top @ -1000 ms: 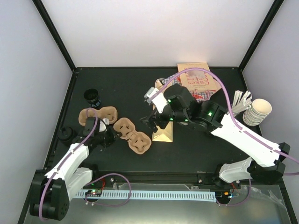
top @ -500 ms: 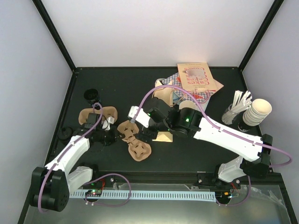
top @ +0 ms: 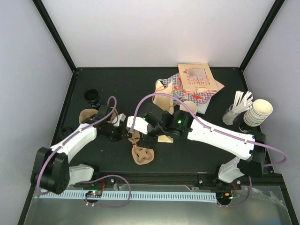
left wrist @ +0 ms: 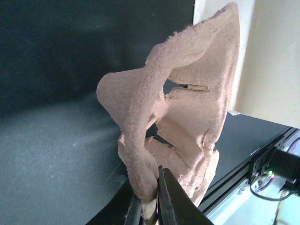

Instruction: Pack the takeout coffee

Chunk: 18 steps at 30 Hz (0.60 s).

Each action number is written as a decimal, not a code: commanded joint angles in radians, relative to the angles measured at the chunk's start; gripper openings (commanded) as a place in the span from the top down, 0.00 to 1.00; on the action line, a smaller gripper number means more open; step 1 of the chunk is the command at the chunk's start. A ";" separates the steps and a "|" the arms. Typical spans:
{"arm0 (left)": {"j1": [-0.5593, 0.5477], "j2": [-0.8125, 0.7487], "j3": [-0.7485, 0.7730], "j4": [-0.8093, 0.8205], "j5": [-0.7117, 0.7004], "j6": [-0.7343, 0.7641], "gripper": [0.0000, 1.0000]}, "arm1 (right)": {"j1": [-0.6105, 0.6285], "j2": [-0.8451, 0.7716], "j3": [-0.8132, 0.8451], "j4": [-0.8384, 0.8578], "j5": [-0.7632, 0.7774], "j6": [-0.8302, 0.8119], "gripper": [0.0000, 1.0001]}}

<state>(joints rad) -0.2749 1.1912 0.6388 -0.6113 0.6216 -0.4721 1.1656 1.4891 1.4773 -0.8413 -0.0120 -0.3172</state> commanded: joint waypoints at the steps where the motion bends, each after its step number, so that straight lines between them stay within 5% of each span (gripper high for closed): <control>1: -0.035 0.075 0.102 -0.065 -0.031 0.088 0.88 | 0.003 0.044 0.004 -0.033 -0.042 -0.042 0.00; 8: -0.039 0.160 0.137 -0.042 -0.008 0.126 0.80 | 0.033 0.118 -0.006 -0.035 0.060 -0.054 0.01; 18: 0.007 -0.011 0.102 -0.045 -0.165 0.042 0.36 | 0.043 0.147 -0.056 0.040 0.053 -0.098 0.01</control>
<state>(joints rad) -0.2993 1.2530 0.7357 -0.6357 0.5526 -0.4053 1.2041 1.6215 1.4372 -0.8455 0.0246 -0.3679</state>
